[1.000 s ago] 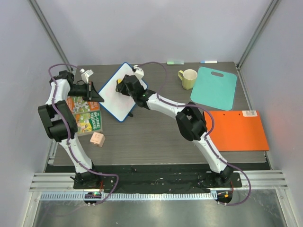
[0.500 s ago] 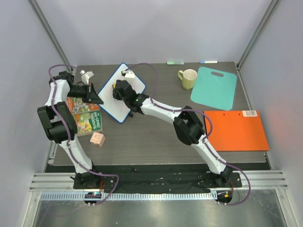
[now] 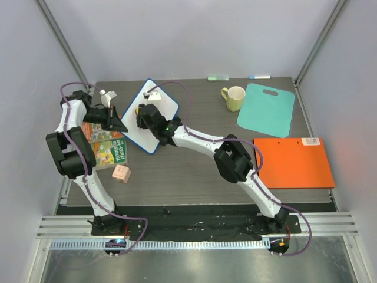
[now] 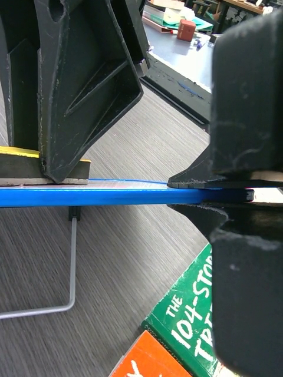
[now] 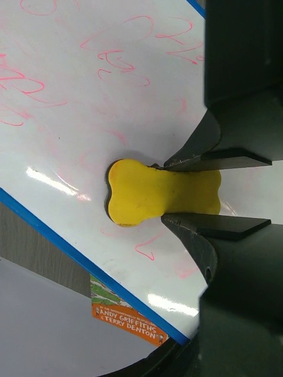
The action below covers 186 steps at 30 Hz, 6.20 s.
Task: Erase the whiteboard
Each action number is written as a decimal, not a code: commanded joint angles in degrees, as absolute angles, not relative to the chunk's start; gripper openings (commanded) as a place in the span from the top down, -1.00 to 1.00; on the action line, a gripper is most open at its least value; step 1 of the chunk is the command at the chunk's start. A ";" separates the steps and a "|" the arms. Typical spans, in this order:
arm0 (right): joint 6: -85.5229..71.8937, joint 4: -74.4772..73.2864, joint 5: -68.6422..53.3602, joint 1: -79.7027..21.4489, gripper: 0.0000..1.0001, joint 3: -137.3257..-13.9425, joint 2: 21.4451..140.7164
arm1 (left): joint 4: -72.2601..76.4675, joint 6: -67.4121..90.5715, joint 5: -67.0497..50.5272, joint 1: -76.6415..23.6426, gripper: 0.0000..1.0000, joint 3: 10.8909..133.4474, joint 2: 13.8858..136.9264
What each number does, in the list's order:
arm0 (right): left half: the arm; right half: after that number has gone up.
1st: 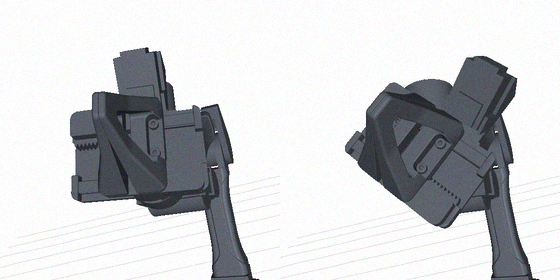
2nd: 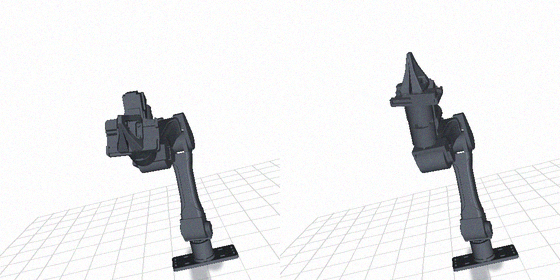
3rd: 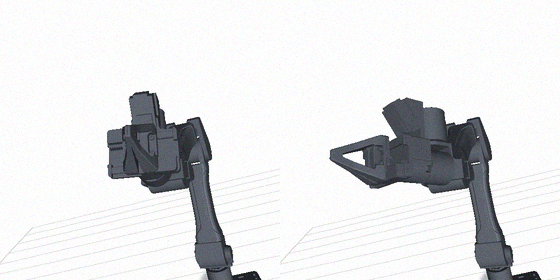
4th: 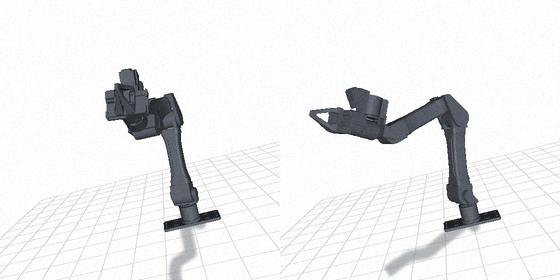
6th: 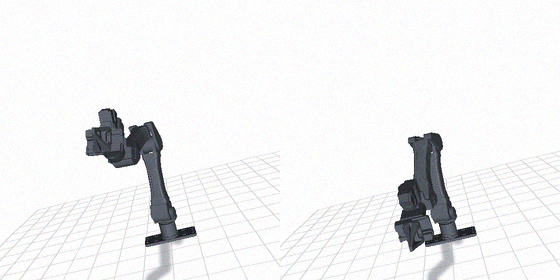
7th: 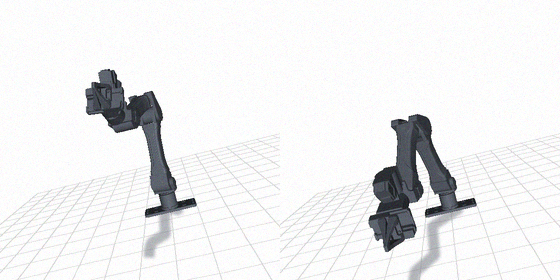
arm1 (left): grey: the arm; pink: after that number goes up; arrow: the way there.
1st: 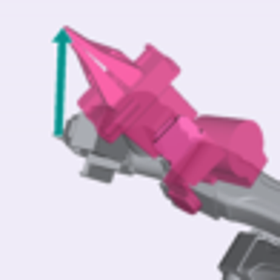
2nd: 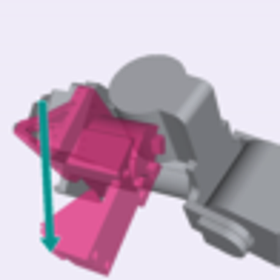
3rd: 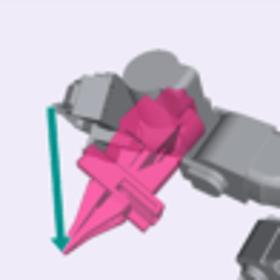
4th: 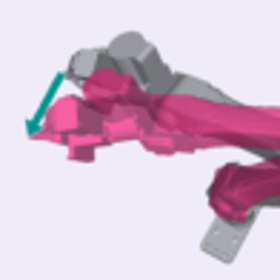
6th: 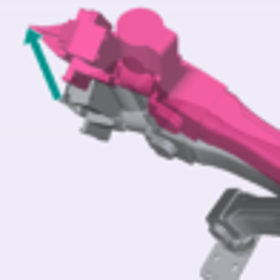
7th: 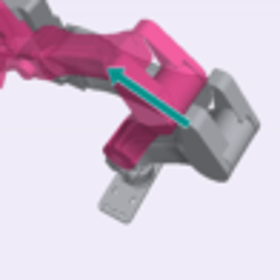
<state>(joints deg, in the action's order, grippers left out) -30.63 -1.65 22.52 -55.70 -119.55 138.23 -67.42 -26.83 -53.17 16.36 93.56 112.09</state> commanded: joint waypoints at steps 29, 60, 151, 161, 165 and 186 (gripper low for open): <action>-39.45 -10.54 23.47 -53.79 0.98 -116.46 141.15 | -69.87 -34.01 -50.98 10.81 1.00 92.11 110.57; -36.30 -5.10 5.09 -47.98 0.97 -102.41 141.51 | -71.02 -35.42 -50.98 10.90 1.00 91.05 109.86; -49.84 22.67 -2.37 -54.40 0.98 -82.97 136.32 | -72.25 -36.12 -52.47 10.81 1.00 90.35 109.86; -50.71 15.03 -3.78 -60.38 0.98 -88.07 136.06 | -71.98 -36.04 -52.29 10.81 1.00 90.00 109.78; -51.06 12.04 -2.46 -63.28 0.98 -89.30 136.41 | -71.98 -35.95 -52.47 10.72 1.00 90.18 110.04; -47.73 6.69 6.06 -46.42 0.98 -95.16 133.33 | -72.33 -36.04 -50.63 10.81 1.00 89.74 108.81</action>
